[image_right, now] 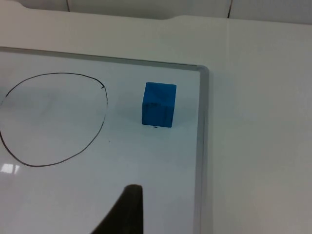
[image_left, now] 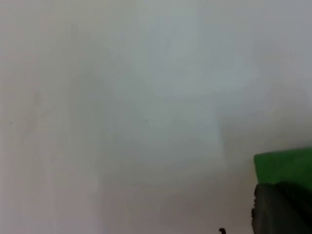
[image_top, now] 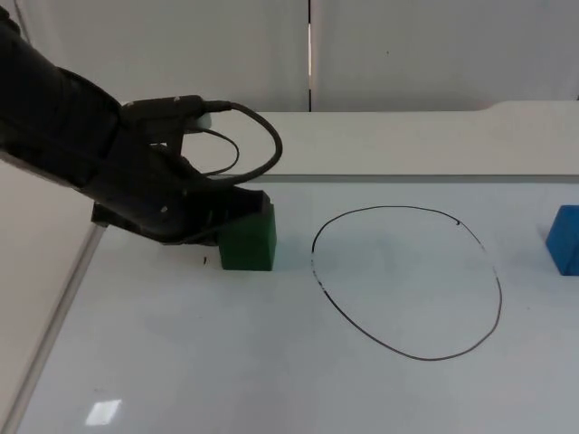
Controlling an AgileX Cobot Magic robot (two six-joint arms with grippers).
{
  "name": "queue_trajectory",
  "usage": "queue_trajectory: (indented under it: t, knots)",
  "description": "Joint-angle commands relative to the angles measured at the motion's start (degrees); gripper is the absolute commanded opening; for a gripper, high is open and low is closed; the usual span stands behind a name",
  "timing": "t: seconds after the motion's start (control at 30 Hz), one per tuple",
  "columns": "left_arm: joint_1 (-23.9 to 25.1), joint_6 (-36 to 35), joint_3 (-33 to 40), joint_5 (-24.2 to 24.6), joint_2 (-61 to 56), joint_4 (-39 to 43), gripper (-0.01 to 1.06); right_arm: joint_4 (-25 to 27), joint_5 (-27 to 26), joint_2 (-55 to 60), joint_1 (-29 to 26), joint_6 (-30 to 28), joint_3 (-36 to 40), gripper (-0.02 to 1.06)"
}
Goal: Push the two cubes into the marked area.
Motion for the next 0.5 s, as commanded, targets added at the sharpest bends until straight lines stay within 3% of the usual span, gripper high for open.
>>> queue_trajectory:
  t: [0.0,0.47]
  knots:
    - [-0.2,0.0,-0.3,-0.4,-0.1,-1.1,0.00,-0.2,-0.2,-0.2,-0.3,0.0,0.0,1.05]
    - [-2.5,0.0,-0.3,-0.4,-0.1,-2.1,0.00,-0.2,-0.2,-0.2,-0.3,0.0,0.0,1.05]
